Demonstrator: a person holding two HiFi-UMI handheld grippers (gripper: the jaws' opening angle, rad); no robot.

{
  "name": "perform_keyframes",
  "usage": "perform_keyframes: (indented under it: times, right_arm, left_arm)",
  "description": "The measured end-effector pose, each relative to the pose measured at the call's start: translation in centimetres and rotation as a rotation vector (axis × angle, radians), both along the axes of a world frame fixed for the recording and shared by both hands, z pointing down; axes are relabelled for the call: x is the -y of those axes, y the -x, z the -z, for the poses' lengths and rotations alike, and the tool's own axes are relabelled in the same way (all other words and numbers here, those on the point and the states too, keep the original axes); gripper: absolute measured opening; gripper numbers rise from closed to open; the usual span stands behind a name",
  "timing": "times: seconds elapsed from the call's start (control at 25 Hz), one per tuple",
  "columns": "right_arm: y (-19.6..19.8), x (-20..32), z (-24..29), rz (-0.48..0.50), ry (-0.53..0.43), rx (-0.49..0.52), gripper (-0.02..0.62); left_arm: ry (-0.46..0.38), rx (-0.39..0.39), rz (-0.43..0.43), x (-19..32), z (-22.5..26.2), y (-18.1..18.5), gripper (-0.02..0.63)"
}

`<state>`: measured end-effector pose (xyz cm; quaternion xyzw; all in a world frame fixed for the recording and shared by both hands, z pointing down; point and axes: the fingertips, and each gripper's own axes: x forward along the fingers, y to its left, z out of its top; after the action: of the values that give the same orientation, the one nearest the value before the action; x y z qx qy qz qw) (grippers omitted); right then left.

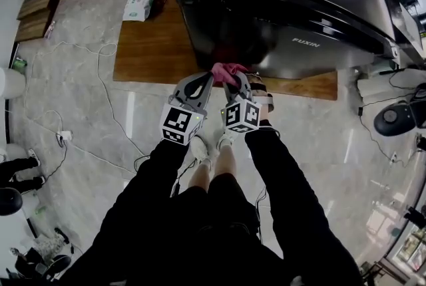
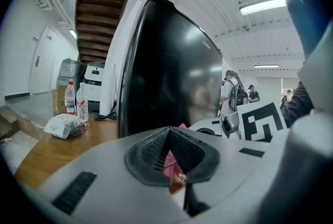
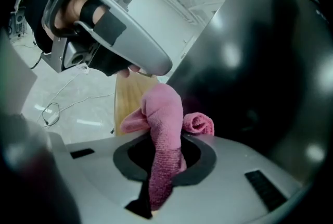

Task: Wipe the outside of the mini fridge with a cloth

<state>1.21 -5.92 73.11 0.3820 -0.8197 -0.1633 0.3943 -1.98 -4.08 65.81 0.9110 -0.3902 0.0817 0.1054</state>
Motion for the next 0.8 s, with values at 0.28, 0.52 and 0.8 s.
perform_keyframes:
  times: [0.28,0.52,0.8]
  right_arm:
    - [0.0,0.2,-3.6,-0.002,0.152,-0.024,0.06]
    - [-0.6,-3.8,3.8,-0.033,0.093,0.062,0.061]
    - [-5.4,-8.6,15.7,-0.185,-0.075,0.094,0.063]
  left_arm:
    - [0.026,-0.004,0.004,-0.5,-0.1,0.0,0.006]
    - [0.018,0.038,-0.015,-2.8,3.3,-0.2,0.006]
    - [-0.041,-0.012,-0.05,-5.3,12.2,-2.5,0.006]
